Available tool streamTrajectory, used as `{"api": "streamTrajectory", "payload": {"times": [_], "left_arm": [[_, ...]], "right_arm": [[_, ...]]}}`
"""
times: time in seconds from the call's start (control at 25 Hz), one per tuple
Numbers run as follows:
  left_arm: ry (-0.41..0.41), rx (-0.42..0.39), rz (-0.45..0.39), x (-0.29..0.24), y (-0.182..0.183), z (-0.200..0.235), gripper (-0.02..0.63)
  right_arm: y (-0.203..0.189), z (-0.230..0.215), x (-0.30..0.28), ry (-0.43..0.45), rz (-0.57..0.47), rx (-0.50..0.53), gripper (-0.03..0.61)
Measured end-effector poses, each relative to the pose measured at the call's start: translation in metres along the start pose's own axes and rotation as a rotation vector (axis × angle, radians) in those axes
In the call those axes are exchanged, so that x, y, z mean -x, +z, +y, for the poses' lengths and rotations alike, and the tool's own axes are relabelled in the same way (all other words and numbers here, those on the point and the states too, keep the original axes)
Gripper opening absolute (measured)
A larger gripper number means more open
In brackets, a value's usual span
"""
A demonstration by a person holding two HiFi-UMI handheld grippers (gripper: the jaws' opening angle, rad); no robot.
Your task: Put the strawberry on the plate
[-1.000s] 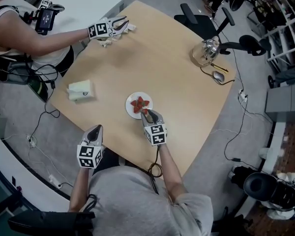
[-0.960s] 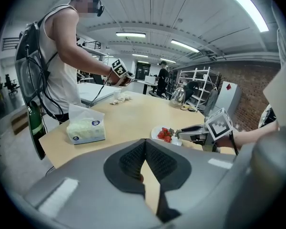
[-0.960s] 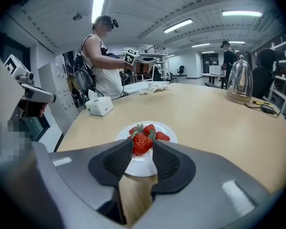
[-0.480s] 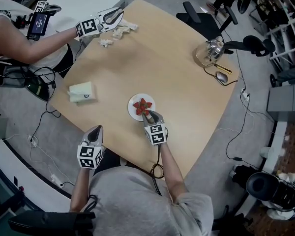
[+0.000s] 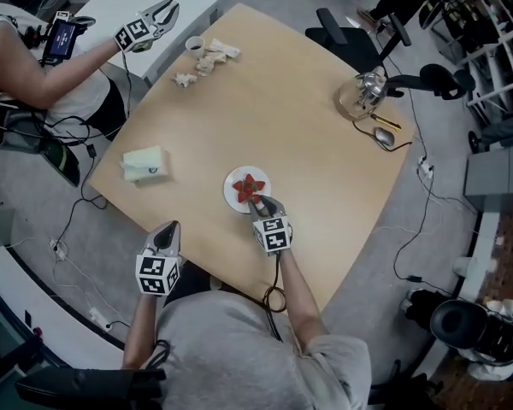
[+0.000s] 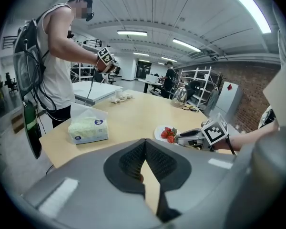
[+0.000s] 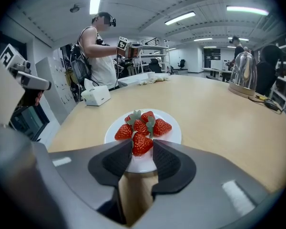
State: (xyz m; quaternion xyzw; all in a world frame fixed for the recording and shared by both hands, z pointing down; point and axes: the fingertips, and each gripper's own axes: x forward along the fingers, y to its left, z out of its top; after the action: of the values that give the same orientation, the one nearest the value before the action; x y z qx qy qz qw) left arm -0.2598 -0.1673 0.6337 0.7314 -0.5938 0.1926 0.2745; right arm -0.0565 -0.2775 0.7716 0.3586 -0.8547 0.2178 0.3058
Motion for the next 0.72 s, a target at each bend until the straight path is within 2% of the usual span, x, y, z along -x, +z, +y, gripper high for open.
{"api": "streamTrajectory", "payload": {"times": [0.24, 0.48, 0.72], "left_arm": [[-0.005, -0.008, -0.017, 0.009, 0.002, -0.004, 0.018], [-0.021, -0.023, -0.038, 0.015, 0.005, -0.014, 0.018], [-0.06, -0.056, -0.062, 0.018, 0.011, -0.036, 0.018]], "right_arm": [[0.009, 0.004, 0.013, 0.008, -0.048, -0.052, 0.173], [0.018, 0.006, 0.035, 0.006, -0.095, -0.075, 0.175], [0.03, 0.005, 0.076, -0.041, -0.177, -0.07, 0.162]]}}
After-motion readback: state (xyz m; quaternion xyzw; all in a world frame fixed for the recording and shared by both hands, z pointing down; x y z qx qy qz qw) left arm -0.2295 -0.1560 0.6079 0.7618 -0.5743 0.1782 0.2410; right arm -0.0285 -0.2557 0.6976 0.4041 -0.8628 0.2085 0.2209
